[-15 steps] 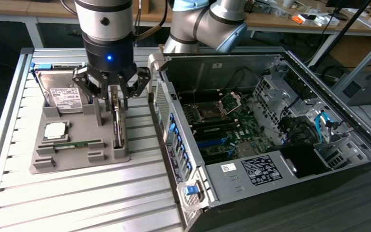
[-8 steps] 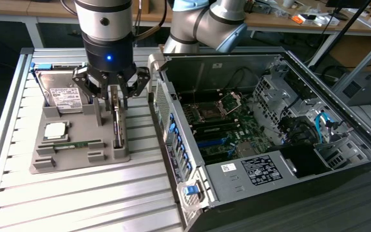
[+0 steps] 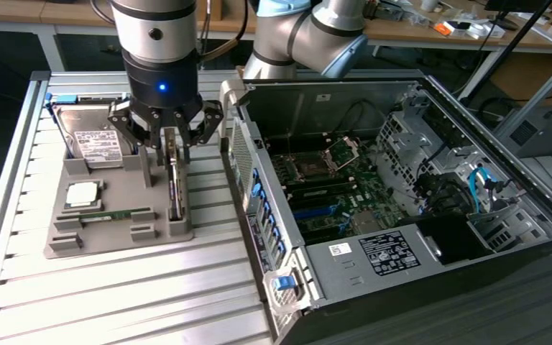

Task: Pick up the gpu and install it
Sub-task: 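Pick up the gpu and move the gpu toward the slot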

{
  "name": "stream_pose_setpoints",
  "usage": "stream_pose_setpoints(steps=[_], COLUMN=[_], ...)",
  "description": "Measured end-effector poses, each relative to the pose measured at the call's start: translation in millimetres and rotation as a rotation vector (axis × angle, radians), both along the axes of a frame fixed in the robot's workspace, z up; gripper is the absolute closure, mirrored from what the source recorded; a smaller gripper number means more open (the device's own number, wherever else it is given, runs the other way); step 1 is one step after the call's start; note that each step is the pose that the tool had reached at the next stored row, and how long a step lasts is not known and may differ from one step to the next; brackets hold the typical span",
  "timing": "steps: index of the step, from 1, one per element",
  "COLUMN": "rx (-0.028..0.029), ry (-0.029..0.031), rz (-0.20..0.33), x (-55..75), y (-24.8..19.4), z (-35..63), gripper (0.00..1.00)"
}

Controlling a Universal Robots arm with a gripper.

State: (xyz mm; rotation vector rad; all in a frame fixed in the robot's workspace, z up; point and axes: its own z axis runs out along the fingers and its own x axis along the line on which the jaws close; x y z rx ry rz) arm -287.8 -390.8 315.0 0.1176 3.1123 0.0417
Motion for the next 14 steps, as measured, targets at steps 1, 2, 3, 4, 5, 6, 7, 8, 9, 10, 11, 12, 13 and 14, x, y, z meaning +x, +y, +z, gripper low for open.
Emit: stream_pose_setpoints(steps=[1, 2, 3, 4, 5, 6, 7, 8, 9, 10, 11, 12, 13, 14], rx=[0.0, 0.0, -0.0001, 0.0, 0.0, 0.0, 0.0, 0.0, 0.0, 0.0, 0.0, 0.0, 0.0001, 0.0], ry=[0.0, 0.0, 0.0, 0.0, 0.0001, 0.0, 0.0, 0.0, 0.0, 0.0, 0.0, 0.0, 0.0, 0.0], rz=[0.0, 0.0, 0.0, 0.0, 0.0, 0.0, 0.0, 0.0, 0.0, 0.0, 0.0, 0.0, 0.0, 0.0], x=[0.0, 0.0, 0.0, 0.0, 0.0, 0.0, 0.0, 0.0, 0.0, 0.0, 0.0, 0.0, 0.0, 0.0], y=[0.0, 0.0, 0.0, 0.0, 0.0, 0.0, 0.0, 0.0, 0.0, 0.0, 0.0, 0.0, 0.0, 0.0], z=[-0.2, -0.4, -0.6, -0.9, -1.1, -1.3, -1.5, -1.8, -1.9, -2.2, -2.4, -2.7, -3.1, -3.4], gripper=[0.58, 0.58, 0.58, 0.58, 0.58, 0.58, 0.58, 0.58, 0.58, 0.58, 0.58, 0.58, 0.58, 0.58])
